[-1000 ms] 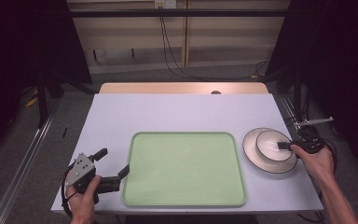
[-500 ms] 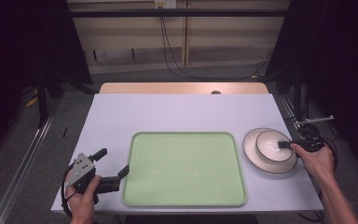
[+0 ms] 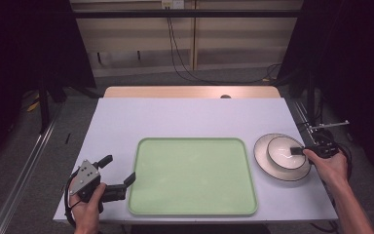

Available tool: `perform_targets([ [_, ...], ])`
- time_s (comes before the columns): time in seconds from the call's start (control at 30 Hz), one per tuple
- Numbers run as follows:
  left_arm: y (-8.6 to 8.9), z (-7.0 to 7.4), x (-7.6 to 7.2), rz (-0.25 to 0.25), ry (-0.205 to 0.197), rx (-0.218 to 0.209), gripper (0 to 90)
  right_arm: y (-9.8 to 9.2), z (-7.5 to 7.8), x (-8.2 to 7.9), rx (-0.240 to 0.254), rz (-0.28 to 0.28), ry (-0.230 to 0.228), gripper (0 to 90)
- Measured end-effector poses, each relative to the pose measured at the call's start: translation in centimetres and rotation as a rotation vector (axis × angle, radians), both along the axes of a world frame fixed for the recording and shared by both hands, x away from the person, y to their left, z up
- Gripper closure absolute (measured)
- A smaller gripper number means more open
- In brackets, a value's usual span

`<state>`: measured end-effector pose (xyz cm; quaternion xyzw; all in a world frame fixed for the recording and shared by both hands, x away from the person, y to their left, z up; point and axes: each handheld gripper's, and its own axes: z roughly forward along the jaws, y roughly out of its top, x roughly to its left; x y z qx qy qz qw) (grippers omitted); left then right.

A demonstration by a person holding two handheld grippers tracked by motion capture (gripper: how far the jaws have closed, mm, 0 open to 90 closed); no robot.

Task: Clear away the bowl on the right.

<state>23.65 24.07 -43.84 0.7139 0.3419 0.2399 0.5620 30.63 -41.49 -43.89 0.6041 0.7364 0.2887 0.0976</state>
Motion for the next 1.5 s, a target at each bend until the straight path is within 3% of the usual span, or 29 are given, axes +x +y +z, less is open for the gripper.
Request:
perform_targets([
  [0.7,0.1,0.0,0.0,0.012,0.001,0.002,1.4,0.1,0.2,-0.2,0.004,-0.017,-0.016,83.8],
  [1.5,0.2,0.0,0.0,0.017,0.004,-0.004,1.5,-0.1,1.2,-0.5,0.026,-0.02,-0.083,83.2],
])
